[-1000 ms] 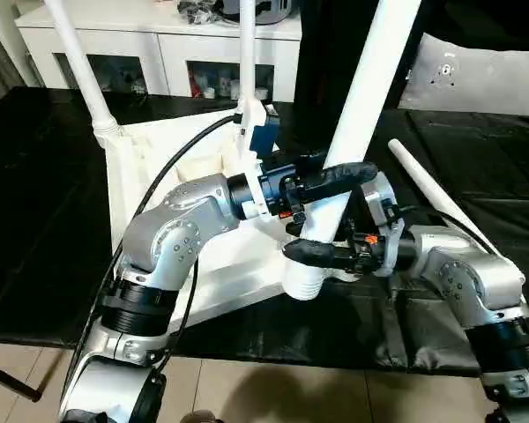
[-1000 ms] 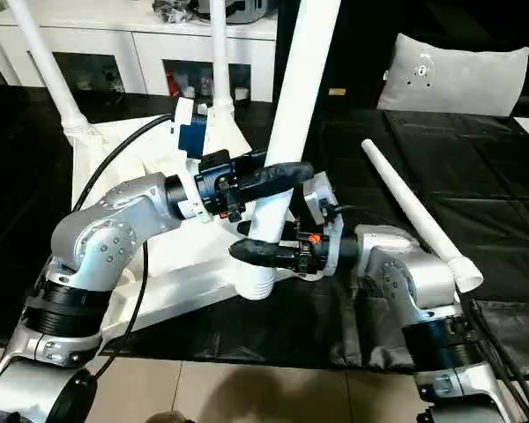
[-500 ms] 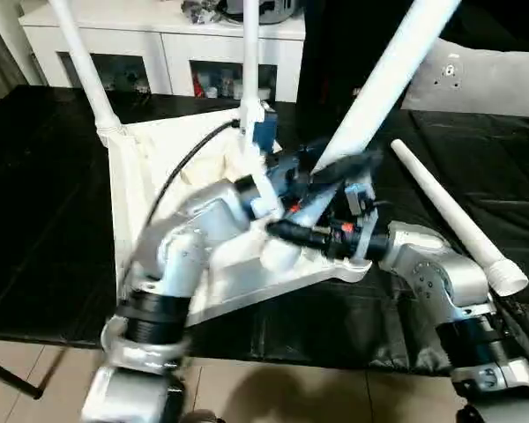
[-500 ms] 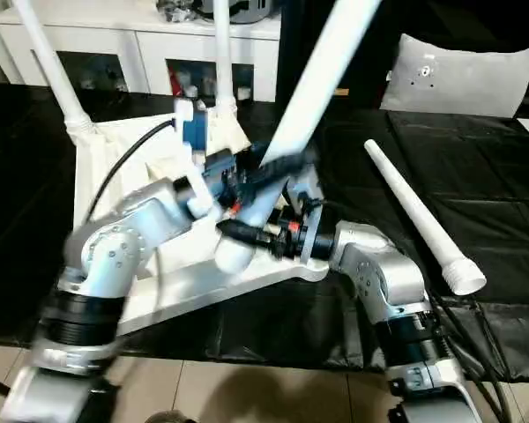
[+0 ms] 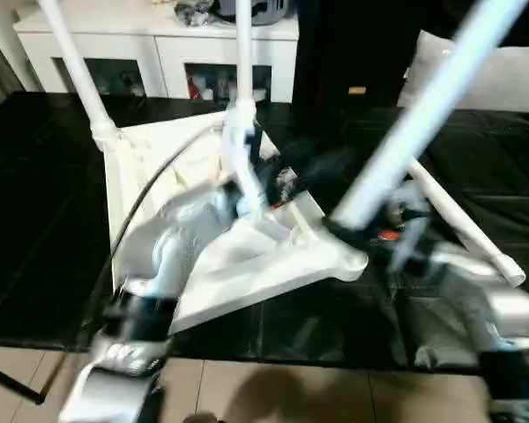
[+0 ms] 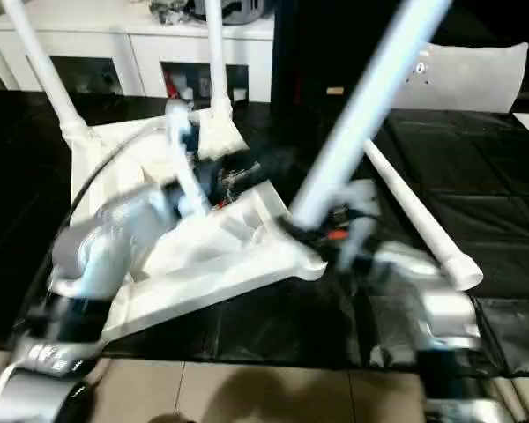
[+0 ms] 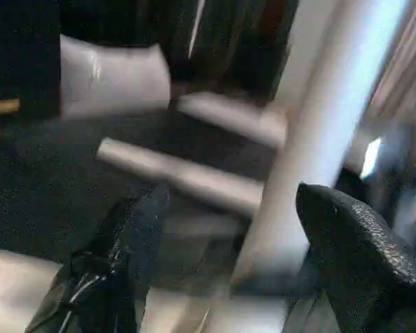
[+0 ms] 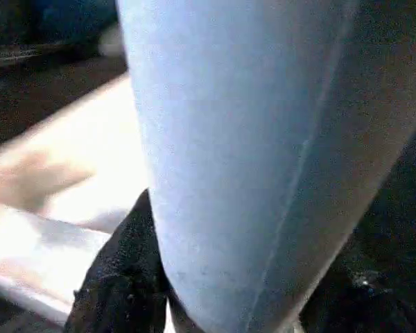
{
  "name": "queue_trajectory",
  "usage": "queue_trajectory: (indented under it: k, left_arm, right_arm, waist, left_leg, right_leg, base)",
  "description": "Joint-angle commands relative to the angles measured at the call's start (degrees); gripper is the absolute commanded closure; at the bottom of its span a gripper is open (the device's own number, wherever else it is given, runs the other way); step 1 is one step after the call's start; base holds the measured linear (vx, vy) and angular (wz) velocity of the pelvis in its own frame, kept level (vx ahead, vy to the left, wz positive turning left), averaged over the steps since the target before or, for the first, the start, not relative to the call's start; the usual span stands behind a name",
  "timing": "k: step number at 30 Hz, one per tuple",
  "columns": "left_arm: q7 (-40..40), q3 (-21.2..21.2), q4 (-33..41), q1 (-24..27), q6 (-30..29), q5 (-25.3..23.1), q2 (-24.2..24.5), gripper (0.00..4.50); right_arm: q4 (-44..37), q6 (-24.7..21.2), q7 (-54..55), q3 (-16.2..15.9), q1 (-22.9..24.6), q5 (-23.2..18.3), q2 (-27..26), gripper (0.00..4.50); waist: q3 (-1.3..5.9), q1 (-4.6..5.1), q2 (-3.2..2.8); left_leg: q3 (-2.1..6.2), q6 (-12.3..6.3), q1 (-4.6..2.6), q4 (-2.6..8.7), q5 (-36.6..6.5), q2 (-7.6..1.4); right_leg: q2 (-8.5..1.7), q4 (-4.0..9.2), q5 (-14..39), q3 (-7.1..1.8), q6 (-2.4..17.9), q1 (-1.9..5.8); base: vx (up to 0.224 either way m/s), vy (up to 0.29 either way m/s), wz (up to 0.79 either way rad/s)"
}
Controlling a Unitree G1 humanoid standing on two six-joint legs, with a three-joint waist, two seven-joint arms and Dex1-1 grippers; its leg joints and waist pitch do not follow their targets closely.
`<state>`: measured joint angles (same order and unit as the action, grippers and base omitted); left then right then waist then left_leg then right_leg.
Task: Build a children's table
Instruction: Pick table leg, then insert table leg to table base
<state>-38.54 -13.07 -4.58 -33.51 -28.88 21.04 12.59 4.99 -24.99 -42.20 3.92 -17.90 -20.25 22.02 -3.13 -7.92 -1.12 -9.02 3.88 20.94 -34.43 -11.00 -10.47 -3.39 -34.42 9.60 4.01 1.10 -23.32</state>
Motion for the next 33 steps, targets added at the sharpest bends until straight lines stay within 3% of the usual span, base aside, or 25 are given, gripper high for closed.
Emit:
queue_trajectory:
  k: [1,3,5,6,11,14,19,20,23,25,33]
  left_arm:
    - [-0.7,-5.1,-1.5,1.0,1.6,-5.6,2.2,1.11]
    - [-1.5,-7.3,-1.8,2.1,0.5,-6.9,2.9,1.28]
    - [-2.1,-8.6,-1.7,2.8,-0.3,-7.5,3.2,1.39]
    - [-3.2,-11.3,-1.2,3.9,-1.3,-8.9,3.9,1.5]
    - [-0.8,-15.4,-3.3,4.6,-1.0,-13.5,4.2,1.88]
    - [-0.7,-15.6,-4.7,4.5,-0.7,-14.9,4.3,2.11]
    - [-1.6,-15.7,-4.3,4.5,-1.2,-15.2,5.0,2.47]
    - [-1.6,-15.8,-4.4,4.5,-1.1,-15.4,5.0,2.64]
    - [-1.8,-15.8,-4.6,4.4,-1.0,-15.8,4.7,2.71]
    - [-2.1,-15.7,-4.8,4.4,-0.7,-16.1,4.6,3.15]
    - [-5.0,-17.2,-3.9,4.3,-1.4,-16.8,5.5,3.7]
  right_arm:
    - [-1.9,-0.4,4.2,2.4,0.1,1.3,0.4,2.62]
    - [-2.5,-1.1,7.0,3.3,0.5,1.7,0.1,2.62]
    - [-2.6,-1.0,8.2,3.5,0.7,2.1,-0.1,2.62]
    - [-2.2,-0.5,10.3,3.5,0.9,3.3,-0.4,2.62]
    - [-1.0,0.7,12.6,3.2,0.6,4.4,-1.7,2.62]
    - [-1.1,0.6,12.7,3.0,0.8,3.9,-2.3,2.62]
    - [-1.5,-0.2,11.8,1.6,1.1,3.6,-2.8,2.62]
    - [-1.4,-0.1,11.7,1.5,1.1,3.6,-2.8,2.62]
    - [-1.0,0.3,11.6,1.4,0.8,3.7,-2.9,2.62]
    - [-0.6,0.5,11.5,1.3,0.5,3.8,-2.9,2.62]
    - [0.5,1.7,10.9,0.6,0.2,4.7,-2.7,2.62]
  waist:
    - [4.05,0.28,0.12]
    - [4.07,0.48,0.61]
    - [4.13,0.4,0.58]
    - [4.05,0.47,0.69]
    - [3.87,0.61,0.72]
    - [3.87,0.9,1.01]
    - [3.96,1.46,0.76]
    - [3.94,1.52,1.04]
    - [3.82,1.52,1.07]
    - [3.79,1.47,0.93]
    - [3.89,1.46,0.62]
  left_leg:
    - [0.45,-1.02,-0.38,3.95,-7.8,-2.01]
    - [0.34,-0.76,-0.31,3.97,-7.1,-2.07]
    - [0.23,-0.74,-0.3,3.88,-6.8,-2.01]
    - [0.17,-0.81,-0.28,3.9,-7.1,-2.06]
    - [0.14,-0.75,-0.26,3.97,-8.5,-1.96]
    - [0.19,-0.98,-0.11,4.0,-8.4,-1.81]
    - [0.28,-1.42,0.06,3.95,-7.5,-1.94]
    - [0.25,-1.64,0.08,3.94,-7.5,-1.92]
    - [0.15,-1.75,0.01,3.93,-7.7,-1.89]
    - [0.17,-1.67,-0.08,3.96,-8.0,-1.94]
    - [0.24,-1.57,-0.01,3.95,-7.8,-1.96]
  right_leg:
    - [-4.03,4.62,18.7,-2.52,4.6,3.12]
    - [-4.13,4.35,17.0,-2.6,5.4,3.24]
    - [-4.25,4.2,16.5,-2.65,6.3,3.22]
    - [-4.29,4.29,16.5,-2.66,6.8,3.18]
    - [-4.4,4.65,19.5,-2.66,5.9,3.1]
    - [-4.39,4.83,20.5,-2.58,5.0,3.23]
    - [-4.39,4.4,17.6,-2.58,6.5,3.26]
    - [-4.45,4.36,17.5,-2.56,6.7,3.34]
    - [-4.48,4.6,19.0,-2.61,6.6,3.24]
    - [-4.51,4.72,20.1,-2.59,6.4,3.11]
    - [-4.49,4.5,18.3,-2.68,6.8,3.16]
  base:
    - [0.0,0.0,0.0]
    - [0.0,0.0,0.0]
    - [0.0,0.0,0.0]
    - [0.0,0.0,0.0]
    - [0.0,0.0,0.0]
    - [0.0,0.0,0.0]
    - [0.0,0.0,0.0]
    - [0.0,0.0,0.0]
    - [0.0,0.0,0.0]
    - [0.0,0.0,0.0]
    - [0.0,0.0,0.0]
